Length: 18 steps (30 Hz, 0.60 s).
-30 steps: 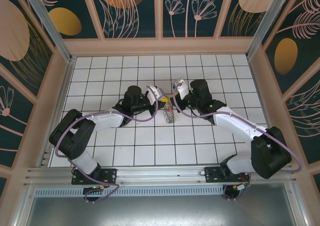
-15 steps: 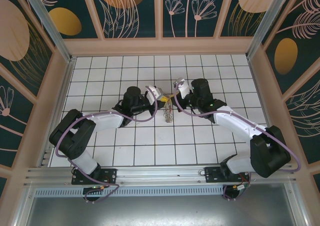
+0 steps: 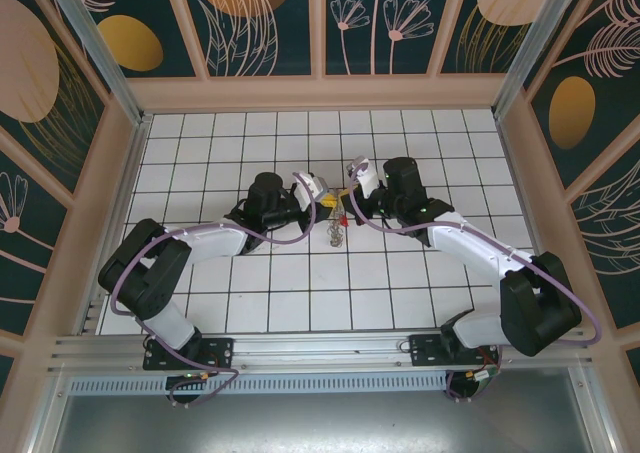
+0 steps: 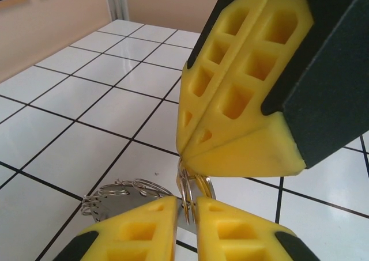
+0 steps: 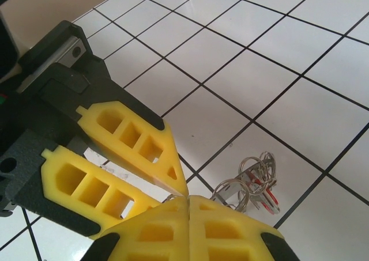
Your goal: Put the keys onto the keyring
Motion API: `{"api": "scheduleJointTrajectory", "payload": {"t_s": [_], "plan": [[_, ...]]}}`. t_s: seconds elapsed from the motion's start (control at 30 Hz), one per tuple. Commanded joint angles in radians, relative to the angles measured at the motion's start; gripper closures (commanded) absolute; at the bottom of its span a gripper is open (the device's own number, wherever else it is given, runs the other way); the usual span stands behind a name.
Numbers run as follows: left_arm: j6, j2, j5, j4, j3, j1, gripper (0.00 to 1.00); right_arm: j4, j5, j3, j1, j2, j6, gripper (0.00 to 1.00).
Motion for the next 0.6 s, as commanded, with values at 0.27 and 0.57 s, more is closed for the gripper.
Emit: {"api": "scheduleJointTrajectory", "payload": {"t_s": [0.27, 0.57], "plan": [[0.022, 0.000, 0.000, -0.023, 0.031, -0.003, 0.81, 0.013, -0.028, 0.041, 0.002, -0.032, -0.023, 1.00], [0.018, -0.006, -0.013, -0.015, 0.036, -0.003, 0.80, 0.004, -0.040, 0.048, 0.005, -0.031, -0.028, 1.00]]}}
